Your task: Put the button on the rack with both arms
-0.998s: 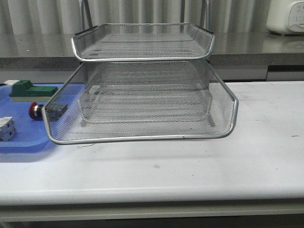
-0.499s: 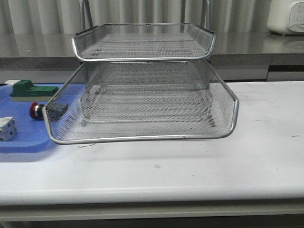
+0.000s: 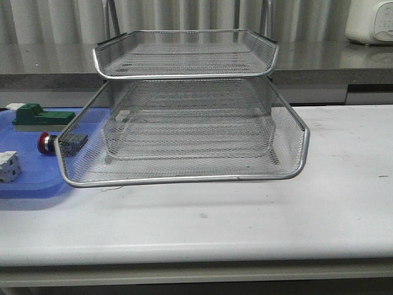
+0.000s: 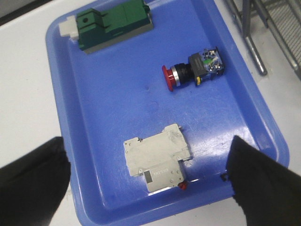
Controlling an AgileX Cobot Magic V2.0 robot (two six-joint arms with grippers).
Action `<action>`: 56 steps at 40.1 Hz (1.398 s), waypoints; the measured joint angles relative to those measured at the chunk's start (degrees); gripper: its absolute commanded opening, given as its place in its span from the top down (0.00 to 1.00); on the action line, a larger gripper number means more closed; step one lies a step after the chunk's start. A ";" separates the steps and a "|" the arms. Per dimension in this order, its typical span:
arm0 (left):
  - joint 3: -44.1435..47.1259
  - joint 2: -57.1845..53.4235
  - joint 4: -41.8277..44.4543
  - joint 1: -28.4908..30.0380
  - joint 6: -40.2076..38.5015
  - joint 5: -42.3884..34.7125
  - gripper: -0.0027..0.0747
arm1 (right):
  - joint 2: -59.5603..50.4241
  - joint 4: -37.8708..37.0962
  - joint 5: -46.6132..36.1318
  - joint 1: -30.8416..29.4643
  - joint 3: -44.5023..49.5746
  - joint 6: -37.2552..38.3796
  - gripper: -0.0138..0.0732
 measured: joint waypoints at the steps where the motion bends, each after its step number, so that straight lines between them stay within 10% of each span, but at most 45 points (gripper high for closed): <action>1: -1.54 1.30 -0.09 0.00 1.23 1.04 0.14 | 0.00 0.00 0.00 0.00 0.00 0.00 0.91; 31: -32.12 36.98 -8.17 -0.13 21.57 16.29 0.13 | 0.00 0.00 0.00 0.00 0.00 0.00 0.91; 56: -35.82 42.75 -9.53 -0.81 26.22 15.27 0.13 | 0.00 0.00 0.00 0.00 0.00 0.00 0.91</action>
